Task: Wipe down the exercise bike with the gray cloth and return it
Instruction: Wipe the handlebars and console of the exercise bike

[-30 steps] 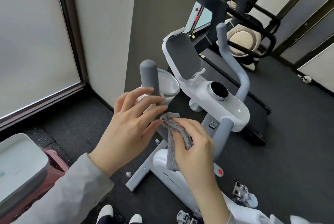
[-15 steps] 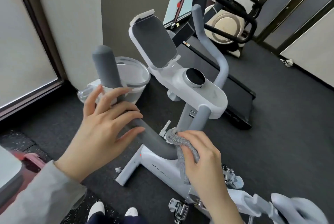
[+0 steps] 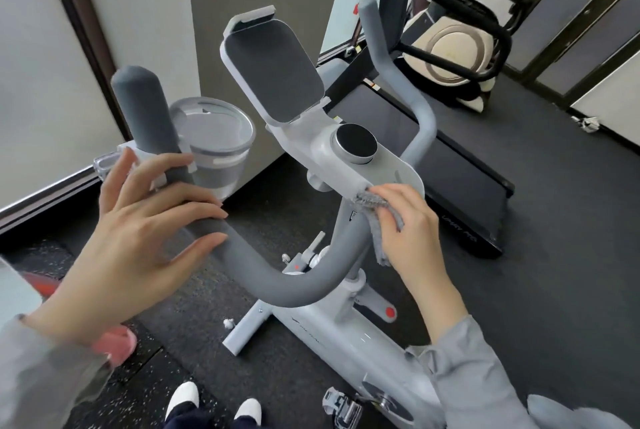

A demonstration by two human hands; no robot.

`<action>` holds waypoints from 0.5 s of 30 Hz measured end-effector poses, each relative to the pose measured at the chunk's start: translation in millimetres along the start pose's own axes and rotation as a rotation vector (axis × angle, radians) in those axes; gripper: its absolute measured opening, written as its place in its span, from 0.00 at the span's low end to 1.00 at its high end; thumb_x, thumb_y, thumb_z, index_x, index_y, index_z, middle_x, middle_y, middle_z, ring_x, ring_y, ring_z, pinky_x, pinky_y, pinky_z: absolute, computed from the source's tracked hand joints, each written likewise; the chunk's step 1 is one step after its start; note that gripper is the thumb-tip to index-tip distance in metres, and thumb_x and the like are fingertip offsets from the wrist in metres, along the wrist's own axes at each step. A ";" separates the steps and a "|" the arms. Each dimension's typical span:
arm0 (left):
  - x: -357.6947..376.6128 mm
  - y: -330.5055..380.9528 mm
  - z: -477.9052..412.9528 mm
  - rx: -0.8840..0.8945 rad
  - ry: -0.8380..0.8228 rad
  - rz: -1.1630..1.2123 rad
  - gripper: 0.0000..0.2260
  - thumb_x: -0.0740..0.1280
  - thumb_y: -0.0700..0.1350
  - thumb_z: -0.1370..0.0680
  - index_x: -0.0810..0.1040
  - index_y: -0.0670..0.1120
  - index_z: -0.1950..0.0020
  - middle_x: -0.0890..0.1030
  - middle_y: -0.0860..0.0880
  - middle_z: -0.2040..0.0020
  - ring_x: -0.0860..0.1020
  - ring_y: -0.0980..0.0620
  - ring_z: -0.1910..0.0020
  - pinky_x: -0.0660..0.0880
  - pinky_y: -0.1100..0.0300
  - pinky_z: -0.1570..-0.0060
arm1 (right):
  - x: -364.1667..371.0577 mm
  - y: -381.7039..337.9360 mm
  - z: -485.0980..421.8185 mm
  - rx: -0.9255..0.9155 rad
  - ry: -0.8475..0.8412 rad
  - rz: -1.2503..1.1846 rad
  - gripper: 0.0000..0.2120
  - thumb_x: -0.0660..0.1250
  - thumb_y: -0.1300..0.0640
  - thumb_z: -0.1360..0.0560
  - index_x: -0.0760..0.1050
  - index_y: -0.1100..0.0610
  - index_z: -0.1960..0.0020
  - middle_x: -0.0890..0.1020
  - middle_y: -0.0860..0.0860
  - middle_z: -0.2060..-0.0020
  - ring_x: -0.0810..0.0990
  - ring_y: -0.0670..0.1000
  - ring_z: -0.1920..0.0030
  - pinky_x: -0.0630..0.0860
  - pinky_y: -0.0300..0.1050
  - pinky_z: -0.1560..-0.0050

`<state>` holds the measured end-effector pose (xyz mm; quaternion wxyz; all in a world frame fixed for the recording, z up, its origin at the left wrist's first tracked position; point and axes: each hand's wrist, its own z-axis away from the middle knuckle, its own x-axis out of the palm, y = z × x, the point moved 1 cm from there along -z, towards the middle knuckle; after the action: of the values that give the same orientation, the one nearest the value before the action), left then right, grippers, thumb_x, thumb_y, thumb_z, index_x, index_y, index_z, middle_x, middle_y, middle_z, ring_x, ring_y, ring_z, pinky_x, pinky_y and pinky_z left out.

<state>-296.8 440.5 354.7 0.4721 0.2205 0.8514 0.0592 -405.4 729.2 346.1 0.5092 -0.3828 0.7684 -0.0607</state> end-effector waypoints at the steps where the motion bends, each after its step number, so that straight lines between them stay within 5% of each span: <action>1: -0.2 0.3 0.0 0.001 0.001 -0.003 0.13 0.63 0.55 0.27 0.83 0.50 0.54 0.82 0.56 0.53 0.67 0.46 0.32 0.45 0.47 0.26 | 1.0 3.6 -0.4 -0.006 0.010 -0.009 0.14 0.64 0.71 0.26 0.79 0.61 0.44 0.76 0.47 0.50 0.79 0.51 0.47 0.77 0.44 0.43; 6: 1.2 4.6 -1.4 -0.015 -0.001 0.013 0.13 0.63 0.54 0.27 0.83 0.47 0.54 0.80 0.55 0.53 0.67 0.44 0.32 0.50 0.37 0.28 | 12.1 8.7 22.6 0.080 0.155 -0.180 0.13 0.63 0.72 0.26 0.76 0.61 0.44 0.75 0.48 0.49 0.74 0.38 0.45 0.68 0.29 0.41; 8: 4.1 2.9 -0.2 -0.045 -0.038 0.028 0.16 0.62 0.56 0.25 0.82 0.47 0.53 0.80 0.54 0.52 0.66 0.43 0.31 0.56 0.32 0.32 | 18.5 6.9 36.2 0.150 0.258 -0.271 0.14 0.62 0.71 0.26 0.73 0.58 0.44 0.75 0.51 0.48 0.74 0.41 0.46 0.68 0.28 0.42; 15: 6.1 -2.0 2.0 -0.101 -0.098 0.063 0.20 0.59 0.59 0.24 0.82 0.46 0.51 0.80 0.52 0.50 0.62 0.43 0.28 0.59 0.30 0.34 | 39.9 -11.2 76.4 0.378 0.370 -0.601 0.20 0.60 0.65 0.24 0.65 0.44 0.40 0.73 0.60 0.42 0.75 0.58 0.42 0.75 0.53 0.40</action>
<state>-298.6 441.0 348.2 0.5215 0.2259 0.8159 0.1063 -343.7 718.1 285.9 0.3832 -0.4725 0.6763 -0.4153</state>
